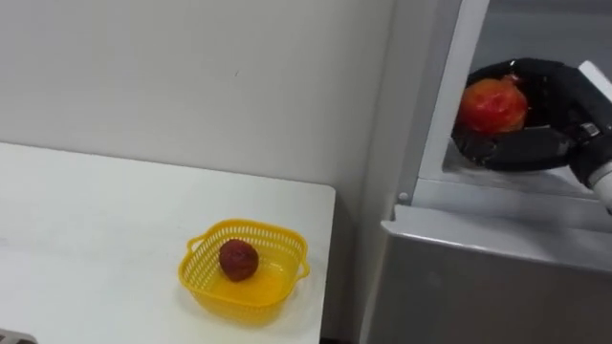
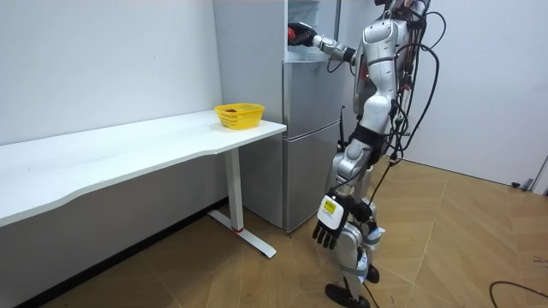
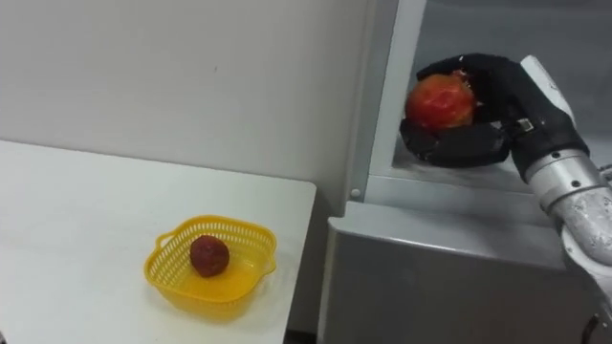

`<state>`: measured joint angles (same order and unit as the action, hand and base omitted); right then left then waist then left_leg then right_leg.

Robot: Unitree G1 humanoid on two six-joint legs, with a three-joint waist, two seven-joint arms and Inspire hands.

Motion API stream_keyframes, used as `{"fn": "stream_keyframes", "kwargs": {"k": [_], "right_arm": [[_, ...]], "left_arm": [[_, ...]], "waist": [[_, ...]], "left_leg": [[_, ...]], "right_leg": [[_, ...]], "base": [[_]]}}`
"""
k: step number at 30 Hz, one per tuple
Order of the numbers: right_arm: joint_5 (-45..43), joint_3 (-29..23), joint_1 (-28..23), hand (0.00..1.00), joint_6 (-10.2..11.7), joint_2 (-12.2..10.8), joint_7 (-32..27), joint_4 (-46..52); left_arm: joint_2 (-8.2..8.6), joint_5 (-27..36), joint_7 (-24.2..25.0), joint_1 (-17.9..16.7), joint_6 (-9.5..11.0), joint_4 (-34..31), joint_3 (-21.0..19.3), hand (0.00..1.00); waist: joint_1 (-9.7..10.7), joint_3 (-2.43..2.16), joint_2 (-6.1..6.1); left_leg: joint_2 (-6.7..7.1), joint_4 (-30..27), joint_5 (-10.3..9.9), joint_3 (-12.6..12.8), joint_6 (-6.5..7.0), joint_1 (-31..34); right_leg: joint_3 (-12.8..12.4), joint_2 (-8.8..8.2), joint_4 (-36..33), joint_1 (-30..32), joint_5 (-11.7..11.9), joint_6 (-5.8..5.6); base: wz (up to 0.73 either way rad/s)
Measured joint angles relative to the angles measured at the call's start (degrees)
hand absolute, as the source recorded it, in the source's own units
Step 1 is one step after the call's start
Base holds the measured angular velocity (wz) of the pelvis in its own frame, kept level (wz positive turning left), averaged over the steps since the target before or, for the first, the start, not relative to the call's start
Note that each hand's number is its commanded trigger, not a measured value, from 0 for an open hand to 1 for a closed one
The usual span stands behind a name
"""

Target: Retrieve from the upper fridge

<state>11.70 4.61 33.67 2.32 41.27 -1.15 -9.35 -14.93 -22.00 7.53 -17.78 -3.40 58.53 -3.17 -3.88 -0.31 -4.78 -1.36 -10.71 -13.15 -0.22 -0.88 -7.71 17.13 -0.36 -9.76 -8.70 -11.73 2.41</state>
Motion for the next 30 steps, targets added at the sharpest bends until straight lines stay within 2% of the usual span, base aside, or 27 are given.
{"fn": "stream_keyframes", "kwargs": {"k": [3,6,11,13,17,21,23,26,28,30], "right_arm": [[-0.4,-1.7,-1.8,1.0,0.1,0.0,0.0,5.2],[-0.3,-3.8,-2.9,1.0,0.3,0.0,-0.3,10.1],[-0.4,-4.1,-3.1,1.0,2.0,0.0,-0.7,18.2],[-0.7,-4.2,-3.2,1.0,2.7,-0.1,-0.7,20.9],[-1.4,-4.2,-3.4,1.0,4.0,-0.3,-0.7,23.4],[-2.6,-4.2,-4.0,1.0,4.3,-0.8,-0.7,25.3],[-5.0,-4.2,-5.7,1.0,4.3,-1.7,-0.7,27.7],[-8.1,-4.1,-8.3,1.0,4.5,-5.5,0.5,31.7],[-9.3,-4.1,-8.4,1.0,4.5,-6.8,0.9,32.5],[-9.8,-3.4,-8.4,1.0,4.5,-7.1,1.3,32.8]], "left_arm": [[0.75,0.0,0.0,0.0,0.2,0.9,-0.1,0.0],[0.73,0.1,-0.6,0.1,0.5,1.2,-0.2,0.0],[0.75,-0.1,-1.1,0.1,1.4,1.1,-0.6,0.0],[0.63,-0.1,-1.1,-0.2,1.4,1.1,-0.7,0.0],[0.19,-0.1,-1.2,-0.7,1.5,1.1,-1.2,0.0],[0.37,0.0,-1.2,-0.4,1.5,1.1,-1.2,0.0],[0.35,0.0,-1.2,-0.4,1.5,1.1,-1.2,0.0],[0.47,0.1,-1.1,-0.5,1.5,1.1,-1.2,0.0],[0.54,0.0,-1.1,-0.4,1.5,1.1,-1.1,0.0],[0.53,0.1,-1.2,-0.3,1.5,1.3,-0.9,0.0]], "waist": [[0.5,0.12,0.19],[0.9,0.17,0.29],[0.8,0.25,0.22],[0.7,0.18,-0.12],[0.6,0.44,-1.03],[0.5,0.43,-1.4],[0.5,0.42,-1.37],[0.4,0.39,-1.28],[0.4,0.39,-1.25],[0.3,0.36,-1.3]], "left_leg": [[0.0,0.0,0.0,0.0,0.0,-0.1],[0.0,0.0,0.0,0.0,0.0,-0.1],[0.07,-0.1,0.0,0.6,0.0,-0.1],[0.12,-0.2,0.0,1.0,0.0,-0.4],[0.13,-0.6,0.0,1.0,0.01,-0.6],[0.17,-0.6,0.0,0.9,0.02,-0.4],[0.18,-0.6,0.0,0.9,0.02,-0.3],[0.14,-0.6,0.0,0.9,0.02,-0.3],[0.15,-0.6,0.0,0.8,0.02,-0.1],[0.18,-0.6,0.0,0.5,0.02,0.0]], "right_leg": [[0.0,-0.01,0.0,-0.3,0.0,0.0],[-0.1,0.0,0.0,-0.3,0.0,-0.02],[-0.8,0.0,0.2,-0.2,-0.1,-0.04],[-1.2,-0.03,0.2,-0.4,-0.1,-0.05],[-1.2,-0.08,0.2,-0.5,-0.1,-0.09],[-1.0,-0.14,0.1,-0.3,-0.1,-0.09],[-1.0,-0.14,0.1,-0.5,-0.1,-0.09],[-1.1,-0.09,0.0,-0.5,-0.1,-0.07],[-0.9,-0.1,0.0,-0.4,-0.1,-0.07],[-0.5,-0.14,0.0,-0.5,-0.1,-0.07]], "base": [[0.0],[0.0],[-0.03],[-0.06],[0.0],[0.02],[0.0],[0.0],[0.03],[0.07]]}}
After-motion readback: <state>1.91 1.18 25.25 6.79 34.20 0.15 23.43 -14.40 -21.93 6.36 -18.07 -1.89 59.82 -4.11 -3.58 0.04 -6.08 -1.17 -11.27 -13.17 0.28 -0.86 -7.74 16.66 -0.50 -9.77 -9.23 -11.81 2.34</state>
